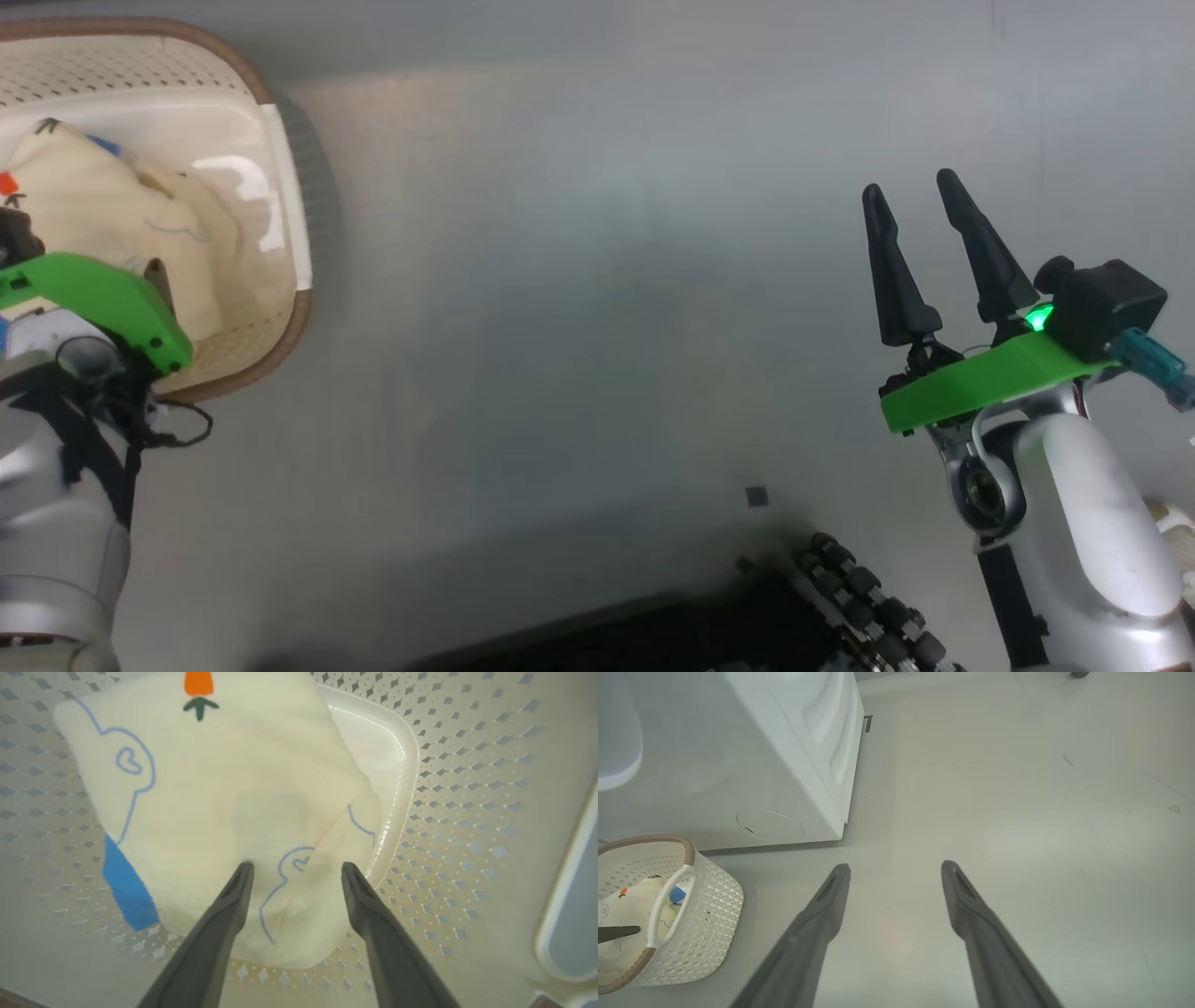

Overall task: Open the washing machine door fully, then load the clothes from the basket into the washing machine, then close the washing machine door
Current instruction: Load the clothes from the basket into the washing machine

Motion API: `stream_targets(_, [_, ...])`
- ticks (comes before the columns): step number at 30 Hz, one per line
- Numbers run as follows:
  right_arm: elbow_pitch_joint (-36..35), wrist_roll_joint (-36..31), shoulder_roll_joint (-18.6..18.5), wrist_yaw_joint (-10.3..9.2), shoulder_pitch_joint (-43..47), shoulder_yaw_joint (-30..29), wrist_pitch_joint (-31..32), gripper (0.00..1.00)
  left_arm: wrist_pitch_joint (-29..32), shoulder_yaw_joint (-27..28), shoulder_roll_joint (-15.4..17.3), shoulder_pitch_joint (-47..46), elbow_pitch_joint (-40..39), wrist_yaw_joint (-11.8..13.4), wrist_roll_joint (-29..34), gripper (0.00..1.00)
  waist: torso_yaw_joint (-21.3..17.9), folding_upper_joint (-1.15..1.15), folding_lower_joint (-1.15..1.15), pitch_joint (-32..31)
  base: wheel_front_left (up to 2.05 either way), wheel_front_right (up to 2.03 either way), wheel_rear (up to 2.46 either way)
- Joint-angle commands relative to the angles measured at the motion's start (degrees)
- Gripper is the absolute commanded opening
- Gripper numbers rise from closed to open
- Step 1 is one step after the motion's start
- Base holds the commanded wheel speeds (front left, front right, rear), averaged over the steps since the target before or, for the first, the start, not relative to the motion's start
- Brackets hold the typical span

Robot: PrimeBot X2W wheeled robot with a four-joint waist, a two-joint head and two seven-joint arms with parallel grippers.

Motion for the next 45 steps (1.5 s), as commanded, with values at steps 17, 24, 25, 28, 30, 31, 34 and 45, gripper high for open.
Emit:
stream_targets(17, [-0.6,2.6,-0.7,-0.16,0.5,2.9,-1.9,1.00,0.9,0.4,5.6,-4.0,0.5,2.1,-0.8,0.67,-4.8,0.00,-0.01,9.3,0.00,0.00,0.00])
stream_targets(24, [-1.3,2.8,-0.7,-0.16,1.2,2.5,-2.0,1.00,-0.1,-0.9,4.5,-4.4,0.7,4.4,-0.1,0.00,-5.1,0.00,-0.01,10.3,0.00,0.00,0.00])
stream_targets(25, [-1.4,2.7,-0.7,-0.16,1.3,2.4,-2.0,1.00,-0.2,-0.9,4.3,-4.4,0.7,4.6,-0.2,0.00,-4.9,0.00,-0.01,10.3,0.00,0.00,0.00])
stream_targets(28, [-1.6,2.5,-0.7,-0.16,1.5,1.9,-1.9,1.00,-1.1,-0.9,3.6,-4.1,0.7,4.8,-0.6,0.00,-4.2,0.00,-0.01,10.0,0.00,0.00,0.00])
stream_targets(30, [-1.9,2.3,-0.7,-0.16,1.5,1.7,-1.7,1.00,-1.7,-0.8,3.3,-3.9,0.8,4.6,-0.9,0.00,-3.6,0.00,-0.01,9.8,0.00,0.00,0.00])
stream_targets(31, [-2.0,2.2,-0.7,-0.16,1.6,1.6,-1.7,1.00,-2.1,-0.8,3.1,-3.8,0.8,4.5,-1.0,0.00,-3.3,0.00,-0.01,9.7,0.00,0.00,0.00])
stream_targets(34, [-2.2,1.8,-0.7,-0.16,1.6,1.2,-1.3,1.00,-3.2,-0.9,2.5,-3.6,0.8,4.4,-1.3,0.00,-2.3,0.00,-0.01,9.0,0.00,0.00,0.00])
stream_targets(45, [-2.2,1.0,-0.7,-0.16,2.2,-0.8,0.2,1.00,-11.1,-2.0,1.0,-3.2,0.4,3.0,-1.5,0.00,1.9,0.00,-0.01,4.0,0.00,0.00,0.00])
